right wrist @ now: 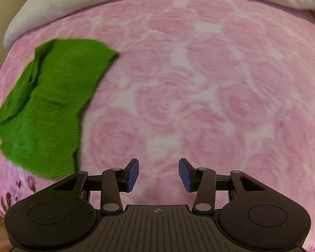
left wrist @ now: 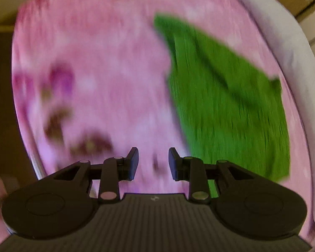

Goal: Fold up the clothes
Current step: 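Pull the vest hem with the left gripper to spread it out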

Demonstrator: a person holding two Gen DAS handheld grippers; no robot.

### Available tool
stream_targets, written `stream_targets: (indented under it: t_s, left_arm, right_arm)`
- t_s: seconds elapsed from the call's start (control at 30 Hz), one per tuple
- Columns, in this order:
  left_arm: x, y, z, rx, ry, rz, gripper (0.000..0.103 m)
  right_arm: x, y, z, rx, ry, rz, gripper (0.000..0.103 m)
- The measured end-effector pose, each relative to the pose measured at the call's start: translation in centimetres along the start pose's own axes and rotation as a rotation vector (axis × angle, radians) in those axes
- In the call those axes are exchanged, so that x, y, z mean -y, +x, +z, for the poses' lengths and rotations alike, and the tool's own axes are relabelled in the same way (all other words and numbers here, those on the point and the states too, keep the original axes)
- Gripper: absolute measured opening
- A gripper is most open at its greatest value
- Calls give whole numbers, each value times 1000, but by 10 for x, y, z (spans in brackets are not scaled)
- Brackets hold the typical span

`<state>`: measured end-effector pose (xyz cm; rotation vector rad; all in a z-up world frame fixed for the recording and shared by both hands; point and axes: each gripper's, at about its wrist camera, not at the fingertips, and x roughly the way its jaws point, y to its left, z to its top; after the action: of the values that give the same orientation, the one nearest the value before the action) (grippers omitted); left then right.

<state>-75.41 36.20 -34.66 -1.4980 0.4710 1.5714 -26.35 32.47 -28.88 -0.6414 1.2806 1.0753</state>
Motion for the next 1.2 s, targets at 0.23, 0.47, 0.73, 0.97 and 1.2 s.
stream_targets:
  t_s: [0.23, 0.47, 0.73, 0.97, 1.2]
  left_arm:
    - [44, 20, -68, -57, 61, -102, 34]
    - [66, 49, -121, -72, -78, -219, 35]
    - [87, 77, -148, -23, -347, -337, 43]
    - [100, 100, -148, -20, -447, -369, 5]
    - [57, 28, -147, 38, -245, -266, 4]
  right_arm:
    - [-34, 34, 28, 0, -179, 64, 46]
    - [-18, 51, 32, -13, -281, 89, 46]
    - [45, 66, 24, -82, -288, 75, 46]
    - [79, 76, 12, -149, -203, 66, 46]
    - [86, 74, 8, -143, -194, 75, 46]
